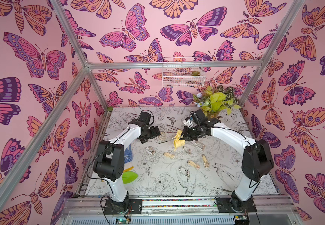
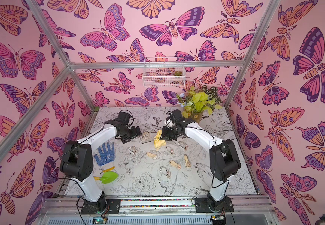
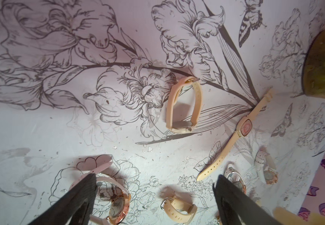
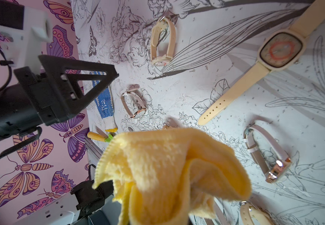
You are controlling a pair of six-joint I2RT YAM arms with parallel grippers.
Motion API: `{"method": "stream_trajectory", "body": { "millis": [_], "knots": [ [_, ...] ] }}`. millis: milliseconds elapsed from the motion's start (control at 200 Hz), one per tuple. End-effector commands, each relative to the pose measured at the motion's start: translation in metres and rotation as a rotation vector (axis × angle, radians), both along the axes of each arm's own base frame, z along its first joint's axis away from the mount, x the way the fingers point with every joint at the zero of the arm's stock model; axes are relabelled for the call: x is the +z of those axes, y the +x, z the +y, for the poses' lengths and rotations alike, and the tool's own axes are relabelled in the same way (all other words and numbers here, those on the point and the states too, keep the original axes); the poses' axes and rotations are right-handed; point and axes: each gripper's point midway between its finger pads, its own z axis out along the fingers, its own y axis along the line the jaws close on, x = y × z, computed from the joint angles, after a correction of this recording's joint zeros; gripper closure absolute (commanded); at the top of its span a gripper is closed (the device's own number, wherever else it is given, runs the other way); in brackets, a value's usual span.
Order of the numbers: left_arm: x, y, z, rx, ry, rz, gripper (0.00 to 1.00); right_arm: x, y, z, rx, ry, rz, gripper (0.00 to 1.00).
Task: Wipe the watch dial
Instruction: Place the watch at the center of the board, then adjust the watch at the center of the board.
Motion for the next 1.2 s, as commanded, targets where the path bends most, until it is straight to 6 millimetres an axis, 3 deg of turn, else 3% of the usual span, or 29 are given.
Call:
{"method": "stream_trajectory", "body": {
  "millis": [0,340,666,1197],
  "knots": [
    [-0.005,0.005,-0.005,-0.084,0.089,-0.007,0.06,-0.001,-0.005,-0.013,-0.003,-0.022,0.006,1.0],
    [-0.03,0.024,-0.036,-0.167,0.142,0.019,0.12,-0.009,-0.004,-0.027,-0.021,-0.023,0.034,1.0],
    [-0.052,0.033,-0.047,-0.195,0.182,0.056,0.17,-0.014,-0.003,-0.035,-0.031,-0.023,0.048,1.0],
    [-0.07,0.029,-0.04,-0.164,0.217,0.11,0.5,-0.012,-0.003,-0.047,-0.043,-0.023,0.045,1.0]
  ]
}}
